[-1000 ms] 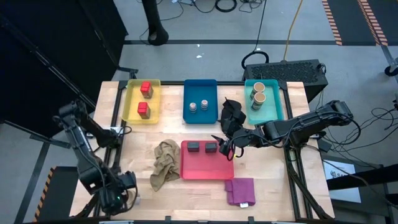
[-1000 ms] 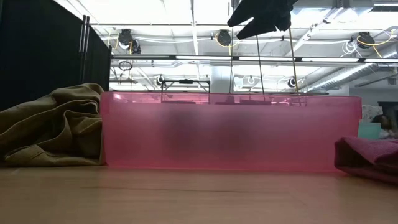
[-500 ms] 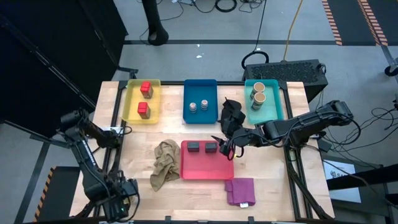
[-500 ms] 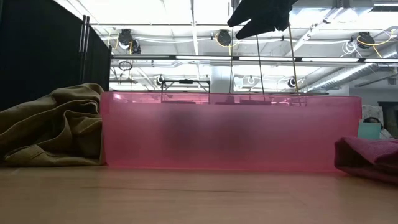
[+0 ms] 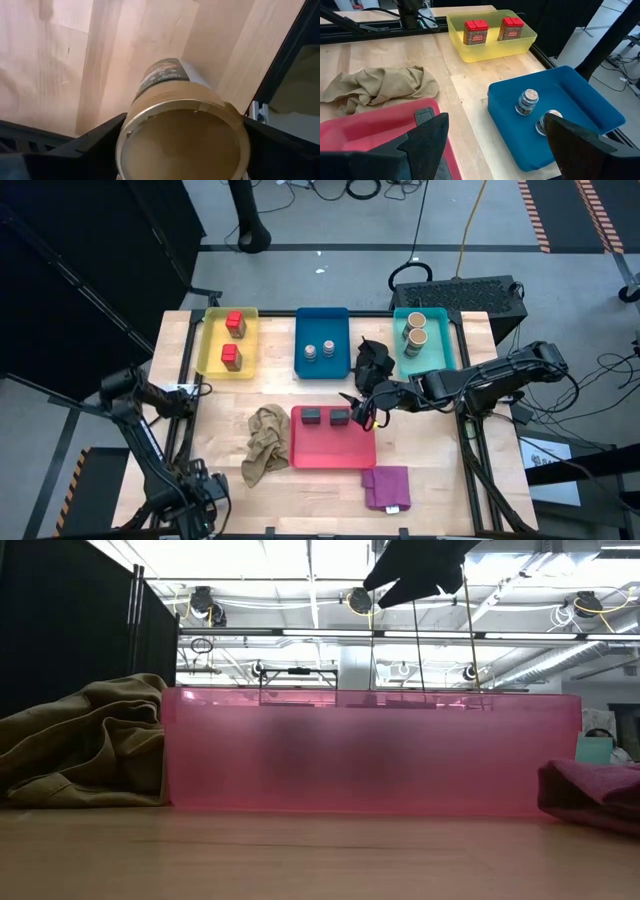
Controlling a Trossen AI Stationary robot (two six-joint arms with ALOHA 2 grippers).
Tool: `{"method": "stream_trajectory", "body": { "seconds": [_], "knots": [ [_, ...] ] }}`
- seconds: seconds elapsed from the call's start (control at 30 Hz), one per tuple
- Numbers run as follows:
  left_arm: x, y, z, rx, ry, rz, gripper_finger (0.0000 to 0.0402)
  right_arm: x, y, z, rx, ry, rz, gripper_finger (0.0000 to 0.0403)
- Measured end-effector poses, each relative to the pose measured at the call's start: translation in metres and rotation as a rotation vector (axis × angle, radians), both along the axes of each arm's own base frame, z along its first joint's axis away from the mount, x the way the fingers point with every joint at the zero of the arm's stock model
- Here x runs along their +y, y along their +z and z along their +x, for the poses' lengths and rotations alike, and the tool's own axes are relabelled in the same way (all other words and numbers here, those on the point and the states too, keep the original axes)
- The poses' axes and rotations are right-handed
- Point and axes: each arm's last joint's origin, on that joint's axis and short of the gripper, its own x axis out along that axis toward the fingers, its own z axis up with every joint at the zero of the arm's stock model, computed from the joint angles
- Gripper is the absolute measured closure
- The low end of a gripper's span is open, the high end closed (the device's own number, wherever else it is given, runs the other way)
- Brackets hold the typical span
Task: Sort spices by type
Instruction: Put the golden seasoning bottle into the light blue bin
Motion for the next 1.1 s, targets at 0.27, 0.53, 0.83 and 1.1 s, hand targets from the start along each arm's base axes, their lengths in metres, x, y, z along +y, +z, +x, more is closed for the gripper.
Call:
{"method": "stream_trajectory", "body": {
  "seconds": [0.27,0.53,0.83,1.1],
  "knots": [
    [-0.001,-0.004,0.000,0.017,-0.034,0.006,0.0119,0.000,0.000,0.000,0.000,0.000,0.000,0.0094],
    [-0.004,0.010,0.004,0.018,-0.053,-0.053,0.0119,0.000,0.000,0.000,0.000,-0.001,-0.002,0.0094],
    [0.012,0.059,0.039,-0.123,-0.090,-0.083,0.0119,0.009,0.004,0.001,-0.026,0.056,-0.042,0.0094],
    [0.062,0.066,0.096,-0.329,-0.252,0.174,0.0119,0.069,0.016,0.004,-0.152,0.333,-0.156,0.0104]
  ]
}}
